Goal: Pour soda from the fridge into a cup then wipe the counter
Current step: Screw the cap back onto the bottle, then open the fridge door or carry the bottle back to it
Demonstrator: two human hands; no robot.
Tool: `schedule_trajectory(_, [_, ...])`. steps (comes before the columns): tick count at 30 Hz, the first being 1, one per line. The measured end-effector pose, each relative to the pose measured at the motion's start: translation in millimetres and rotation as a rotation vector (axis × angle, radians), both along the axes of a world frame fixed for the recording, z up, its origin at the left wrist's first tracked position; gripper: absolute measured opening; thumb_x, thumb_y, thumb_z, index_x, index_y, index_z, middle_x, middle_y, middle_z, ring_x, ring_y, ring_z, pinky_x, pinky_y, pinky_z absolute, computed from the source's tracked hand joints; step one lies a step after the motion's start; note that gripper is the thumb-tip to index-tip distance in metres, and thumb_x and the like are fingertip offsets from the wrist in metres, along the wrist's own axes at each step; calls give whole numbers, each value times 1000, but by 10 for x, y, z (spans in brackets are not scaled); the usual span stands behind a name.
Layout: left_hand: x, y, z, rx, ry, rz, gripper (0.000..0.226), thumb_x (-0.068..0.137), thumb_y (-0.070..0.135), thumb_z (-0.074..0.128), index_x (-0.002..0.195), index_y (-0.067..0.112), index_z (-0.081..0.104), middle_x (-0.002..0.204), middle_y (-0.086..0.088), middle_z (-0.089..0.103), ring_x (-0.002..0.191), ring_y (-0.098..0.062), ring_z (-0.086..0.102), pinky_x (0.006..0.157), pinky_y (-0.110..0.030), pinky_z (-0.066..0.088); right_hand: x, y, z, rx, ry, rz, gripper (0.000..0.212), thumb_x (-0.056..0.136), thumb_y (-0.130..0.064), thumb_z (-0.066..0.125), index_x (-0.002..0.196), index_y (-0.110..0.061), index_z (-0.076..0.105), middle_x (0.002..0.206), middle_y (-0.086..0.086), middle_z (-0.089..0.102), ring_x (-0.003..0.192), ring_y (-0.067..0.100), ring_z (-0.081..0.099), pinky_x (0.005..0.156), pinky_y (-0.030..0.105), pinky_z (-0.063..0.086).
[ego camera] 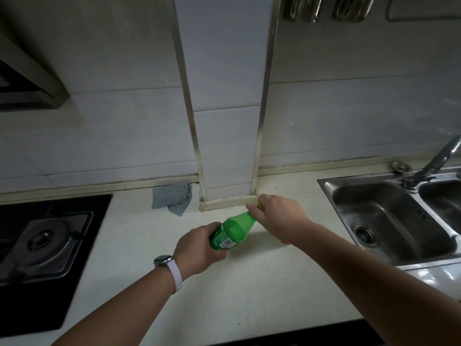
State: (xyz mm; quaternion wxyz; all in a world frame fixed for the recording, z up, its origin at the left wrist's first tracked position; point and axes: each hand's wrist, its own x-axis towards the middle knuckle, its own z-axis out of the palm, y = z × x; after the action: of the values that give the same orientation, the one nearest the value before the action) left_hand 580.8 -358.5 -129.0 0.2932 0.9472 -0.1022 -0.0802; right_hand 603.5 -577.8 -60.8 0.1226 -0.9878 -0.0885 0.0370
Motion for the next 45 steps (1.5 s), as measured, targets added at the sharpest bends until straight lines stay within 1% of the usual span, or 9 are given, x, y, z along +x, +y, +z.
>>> schedule_trajectory(5, [-37,-106,26,-87,80,18,50,66,44,78,113,38,60,94,14,72,82,-9,67,73,-35,57,-78,-210,15,345,67,-26,42,94,-60,39,104,-23,57,78,-7,56,55,5,52,48,25,42])
schedule_trajectory(8, [-30,-216,107,-184,100,68,48,62,44,80,105,49,60,96,16,72,87,-8,68,79,-35,57,-69,-396,-48,546,101,-84,42,84,-72,40,100,-36,57,86,-9,63,67,12,65,57,47,59])
schedule_trajectory(12, [-37,-442,306,-324,87,139,48,63,36,85,96,54,56,99,17,71,91,-3,67,83,-33,57,-59,-591,-99,754,234,-130,31,93,-56,47,92,-29,60,92,1,68,76,12,68,71,59,57])
schedule_trajectory(15, [-34,-645,465,-480,90,201,54,59,34,87,105,44,61,104,12,72,97,-4,68,88,-34,57,-50,-724,-144,789,354,-119,40,82,-69,48,90,-33,64,91,-3,72,82,21,70,74,54,57])
schedule_trajectory(19, [-47,-903,662,-618,52,266,56,56,32,88,107,32,67,104,8,75,100,-10,69,90,-35,56,-22,-819,-155,850,507,31,32,98,-48,48,112,-22,59,106,-2,67,86,12,69,74,34,60])
schedule_trajectory(23, [-115,-1081,850,-678,9,326,47,68,11,87,108,25,69,103,6,76,100,-15,69,90,-38,57,7,-880,-82,941,646,139,33,100,-47,44,121,-24,55,117,-1,63,100,18,66,84,36,58])
schedule_trajectory(33, [-495,-1095,1021,-744,-79,538,50,63,16,83,110,20,67,105,-1,75,101,-21,70,91,-45,56,31,-678,-155,986,872,337,49,94,-58,43,123,-20,56,118,5,66,102,24,68,89,40,56])
schedule_trajectory(40, [-980,-573,1033,-745,-117,717,47,70,9,83,112,20,66,105,-2,75,101,-21,70,93,-48,55,-154,19,-215,988,1017,458,54,93,-60,46,122,-17,58,116,7,68,101,26,67,87,39,54])
schedule_trajectory(45, [-1458,48,1074,-698,-200,844,45,72,6,83,110,24,67,102,3,76,97,-16,71,90,-41,56,-434,822,-217,968,1125,510,49,95,-55,48,123,-16,59,115,7,68,98,23,68,84,37,54])
